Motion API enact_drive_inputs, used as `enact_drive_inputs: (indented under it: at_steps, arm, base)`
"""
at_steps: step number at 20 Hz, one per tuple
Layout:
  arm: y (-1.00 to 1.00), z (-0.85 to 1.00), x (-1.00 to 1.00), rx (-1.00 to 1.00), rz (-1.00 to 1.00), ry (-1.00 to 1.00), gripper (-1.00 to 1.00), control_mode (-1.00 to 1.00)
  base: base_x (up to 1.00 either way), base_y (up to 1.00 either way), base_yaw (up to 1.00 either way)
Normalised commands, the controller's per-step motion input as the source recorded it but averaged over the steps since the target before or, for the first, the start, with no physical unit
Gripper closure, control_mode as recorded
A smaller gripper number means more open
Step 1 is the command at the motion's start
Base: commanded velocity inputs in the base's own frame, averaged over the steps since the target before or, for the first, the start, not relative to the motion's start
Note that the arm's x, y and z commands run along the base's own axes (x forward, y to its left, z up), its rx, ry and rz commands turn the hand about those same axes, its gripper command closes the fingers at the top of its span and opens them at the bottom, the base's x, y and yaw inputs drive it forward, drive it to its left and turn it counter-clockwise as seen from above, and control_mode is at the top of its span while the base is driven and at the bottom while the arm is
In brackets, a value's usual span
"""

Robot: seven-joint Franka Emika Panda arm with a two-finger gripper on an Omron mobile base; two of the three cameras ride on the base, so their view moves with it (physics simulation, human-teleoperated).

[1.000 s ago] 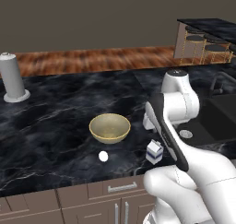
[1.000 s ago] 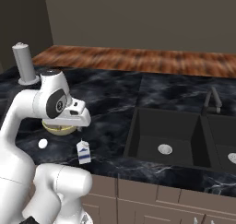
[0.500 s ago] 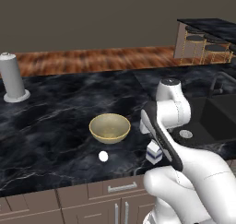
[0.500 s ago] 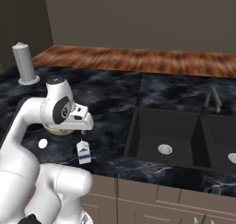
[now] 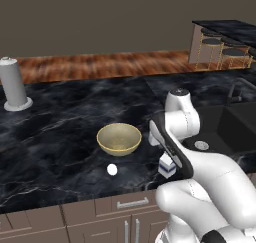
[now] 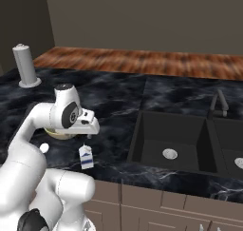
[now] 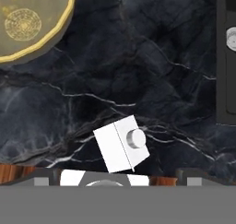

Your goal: Gather the eggs and milk located in the vicinity of the sink area and place them right next to the bowl.

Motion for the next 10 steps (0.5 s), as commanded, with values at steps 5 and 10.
enact_drive_inputs:
  at_steps: [5, 10]
  arm:
    - [0.00, -0.37, 0.00, -0.02, 0.00, 0.10, -1.00, -1.00]
    - [0.00, -0.48, 0.00, -0.02, 0.00, 0.07, -1.00, -1.00]
  base:
    - [0.00, 0.00, 0.00]
    - [0.00, 0.00, 0.00]
